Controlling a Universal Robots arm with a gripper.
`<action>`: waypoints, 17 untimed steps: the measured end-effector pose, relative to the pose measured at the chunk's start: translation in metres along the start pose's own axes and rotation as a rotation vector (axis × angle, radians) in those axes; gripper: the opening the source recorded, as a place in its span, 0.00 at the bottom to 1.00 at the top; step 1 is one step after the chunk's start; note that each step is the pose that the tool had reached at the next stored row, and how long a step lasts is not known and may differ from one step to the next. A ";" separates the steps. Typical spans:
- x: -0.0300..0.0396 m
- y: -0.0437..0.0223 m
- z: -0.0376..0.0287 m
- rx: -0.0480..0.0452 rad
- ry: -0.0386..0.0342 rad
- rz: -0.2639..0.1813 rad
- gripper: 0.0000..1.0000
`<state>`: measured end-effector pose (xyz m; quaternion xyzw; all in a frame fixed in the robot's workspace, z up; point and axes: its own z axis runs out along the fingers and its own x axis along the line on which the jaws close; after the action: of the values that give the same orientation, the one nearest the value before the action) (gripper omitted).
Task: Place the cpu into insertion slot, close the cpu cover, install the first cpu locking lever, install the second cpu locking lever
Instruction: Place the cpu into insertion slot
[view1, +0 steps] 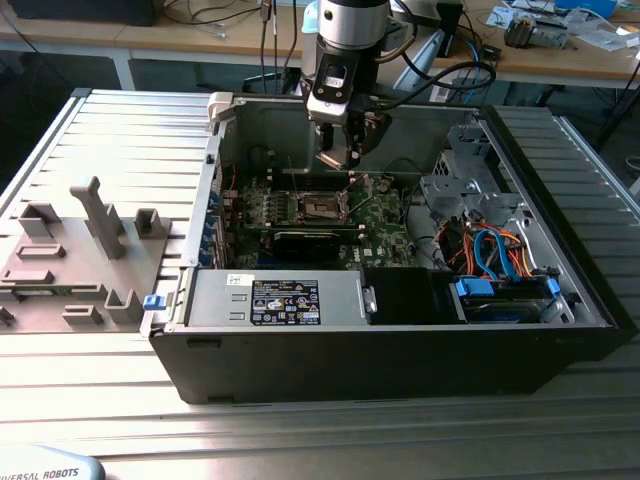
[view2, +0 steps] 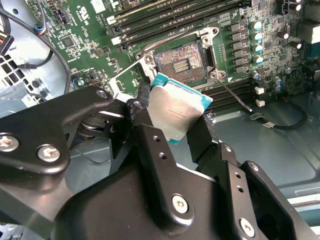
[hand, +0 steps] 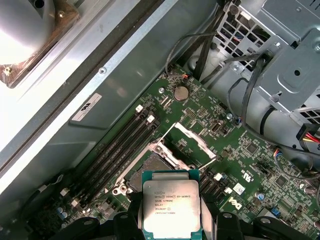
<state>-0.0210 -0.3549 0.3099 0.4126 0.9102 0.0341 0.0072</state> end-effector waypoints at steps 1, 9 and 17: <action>0.0000 0.0000 0.0000 0.0000 -0.0001 0.001 0.54; 0.0000 0.0000 0.0002 -0.0001 -0.0006 0.008 0.54; 0.0000 0.0000 0.0002 -0.0002 -0.0011 0.015 0.54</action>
<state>-0.0210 -0.3549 0.3097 0.4194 0.9071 0.0340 0.0075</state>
